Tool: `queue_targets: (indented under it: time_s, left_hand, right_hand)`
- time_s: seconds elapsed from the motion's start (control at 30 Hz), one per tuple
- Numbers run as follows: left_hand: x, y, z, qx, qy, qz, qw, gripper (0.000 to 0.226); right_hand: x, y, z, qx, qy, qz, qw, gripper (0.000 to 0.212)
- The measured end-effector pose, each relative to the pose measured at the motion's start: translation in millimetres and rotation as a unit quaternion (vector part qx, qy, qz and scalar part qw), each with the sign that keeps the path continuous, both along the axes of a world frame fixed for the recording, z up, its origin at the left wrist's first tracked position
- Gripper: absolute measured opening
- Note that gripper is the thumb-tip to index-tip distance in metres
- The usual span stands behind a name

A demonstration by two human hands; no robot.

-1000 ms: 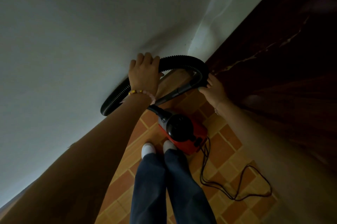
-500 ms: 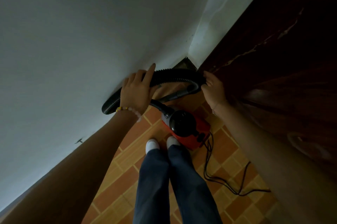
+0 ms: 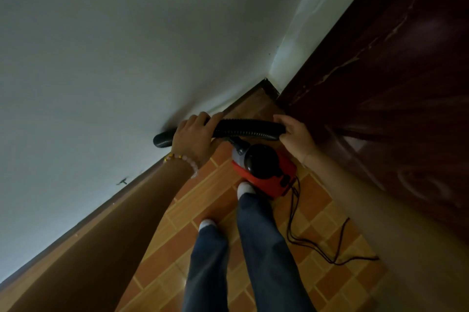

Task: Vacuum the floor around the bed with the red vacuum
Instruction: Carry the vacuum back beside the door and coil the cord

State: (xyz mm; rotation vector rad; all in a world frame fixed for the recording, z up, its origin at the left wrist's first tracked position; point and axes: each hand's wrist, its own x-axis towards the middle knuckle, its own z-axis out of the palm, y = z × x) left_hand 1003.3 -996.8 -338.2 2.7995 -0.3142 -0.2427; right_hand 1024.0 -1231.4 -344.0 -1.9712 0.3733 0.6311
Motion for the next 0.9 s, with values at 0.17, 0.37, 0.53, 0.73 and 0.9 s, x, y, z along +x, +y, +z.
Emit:
queue_targets:
  time_s: [0.17,0.37,0.53,0.73,0.9]
  left_hand:
    - [-18.4,23.4,1.5,0.004,0.032,0.000,0.999,0.057]
    - [-62.8,22.3,-11.7,0.081,0.112,-0.073,0.988,0.057]
    - [-90.3,17.7,-20.7,0.150,0.127,-0.090,0.976,0.051]
    - [-100.3,13.1,-28.7,0.170,0.150,-0.073,0.971,0.054]
    - [-112.5,2.7,-38.8,0.158,0.117,-0.065,0.978,0.055]
  right_hand:
    - [-28.1,21.4,1.5,0.010,0.017,-0.019,1.000,0.052]
    - [-62.0,19.0,-6.2,0.015,0.055,-0.034,0.998,0.048]
    - [-76.5,7.8,-23.9,0.017,0.104,-0.081,0.991,0.045]
    - [-101.6,2.5,-42.4,0.044,0.210,-0.129,0.968,0.050]
    - [-127.0,9.7,-48.4,0.203,0.316,-0.307,0.875,0.045]
